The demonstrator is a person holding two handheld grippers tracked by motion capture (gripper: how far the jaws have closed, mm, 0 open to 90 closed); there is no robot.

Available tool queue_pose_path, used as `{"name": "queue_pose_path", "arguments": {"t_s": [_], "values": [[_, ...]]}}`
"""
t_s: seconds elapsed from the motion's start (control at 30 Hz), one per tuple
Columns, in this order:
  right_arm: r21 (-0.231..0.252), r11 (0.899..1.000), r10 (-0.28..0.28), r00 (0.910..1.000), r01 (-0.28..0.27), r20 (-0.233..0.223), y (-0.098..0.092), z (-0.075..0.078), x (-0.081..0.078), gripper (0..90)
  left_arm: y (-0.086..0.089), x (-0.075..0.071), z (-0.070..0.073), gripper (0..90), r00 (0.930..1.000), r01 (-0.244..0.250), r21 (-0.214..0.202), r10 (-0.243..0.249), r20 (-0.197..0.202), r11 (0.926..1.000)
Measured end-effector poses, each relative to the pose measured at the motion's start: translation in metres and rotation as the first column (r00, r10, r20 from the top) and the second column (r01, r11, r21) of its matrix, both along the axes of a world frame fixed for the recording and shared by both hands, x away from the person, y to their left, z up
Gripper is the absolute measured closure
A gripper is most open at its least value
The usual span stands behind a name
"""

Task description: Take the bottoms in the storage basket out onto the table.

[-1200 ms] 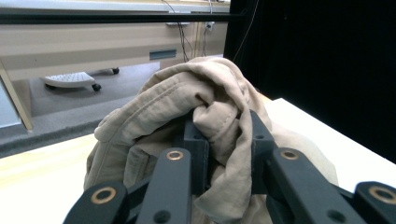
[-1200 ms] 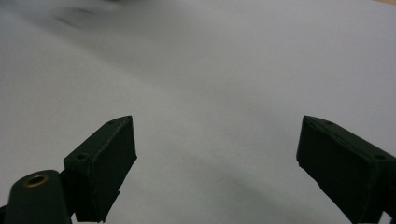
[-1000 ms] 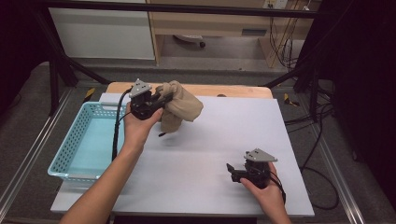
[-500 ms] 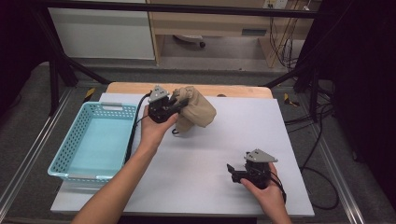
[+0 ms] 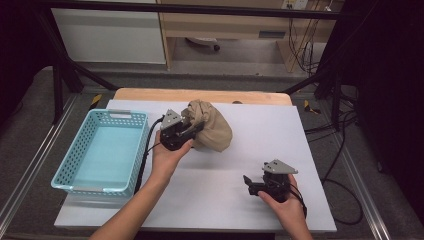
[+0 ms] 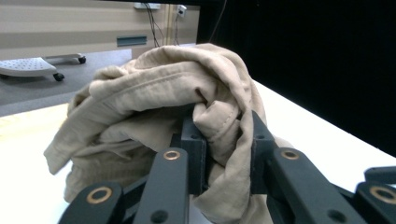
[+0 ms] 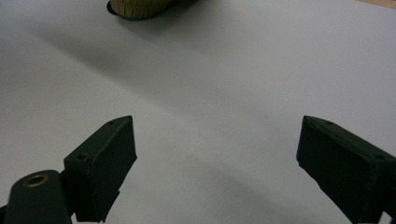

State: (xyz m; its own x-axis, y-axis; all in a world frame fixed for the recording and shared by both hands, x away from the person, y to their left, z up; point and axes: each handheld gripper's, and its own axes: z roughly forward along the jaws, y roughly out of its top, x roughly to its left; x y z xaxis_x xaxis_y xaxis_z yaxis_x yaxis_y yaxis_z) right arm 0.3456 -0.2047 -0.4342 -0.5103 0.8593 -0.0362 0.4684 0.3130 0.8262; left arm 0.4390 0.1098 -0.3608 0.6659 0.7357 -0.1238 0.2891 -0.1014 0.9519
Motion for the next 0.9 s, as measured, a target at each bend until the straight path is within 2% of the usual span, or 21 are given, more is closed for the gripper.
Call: {"name": "queue_pose_path", "arguments": {"t_s": [0.23, 0.57, 0.9], "values": [[-0.005, 1.0, 0.001, 1.0, -0.001, -0.001, 0.0, 0.0, 0.0, 12.0, -0.012, -0.009, -0.007, 73.3, 0.9996, 0.016, -0.001, -0.016, -0.021, 0.9999], [-0.001, 1.0, -0.002, 1.0, 0.002, -0.002, 0.0, 0.0, -0.001, 12.0, -0.031, -0.022, -0.019, 72.7, 0.9983, 0.051, 0.038, -0.049, -0.031, 0.998], [-0.005, 1.0, 0.002, 1.0, -0.002, -0.003, 0.001, -0.001, -0.001, 12.0, -0.039, -0.034, -0.03, 71.4, 0.9961, 0.077, 0.064, -0.074, -0.048, 0.995]]}}
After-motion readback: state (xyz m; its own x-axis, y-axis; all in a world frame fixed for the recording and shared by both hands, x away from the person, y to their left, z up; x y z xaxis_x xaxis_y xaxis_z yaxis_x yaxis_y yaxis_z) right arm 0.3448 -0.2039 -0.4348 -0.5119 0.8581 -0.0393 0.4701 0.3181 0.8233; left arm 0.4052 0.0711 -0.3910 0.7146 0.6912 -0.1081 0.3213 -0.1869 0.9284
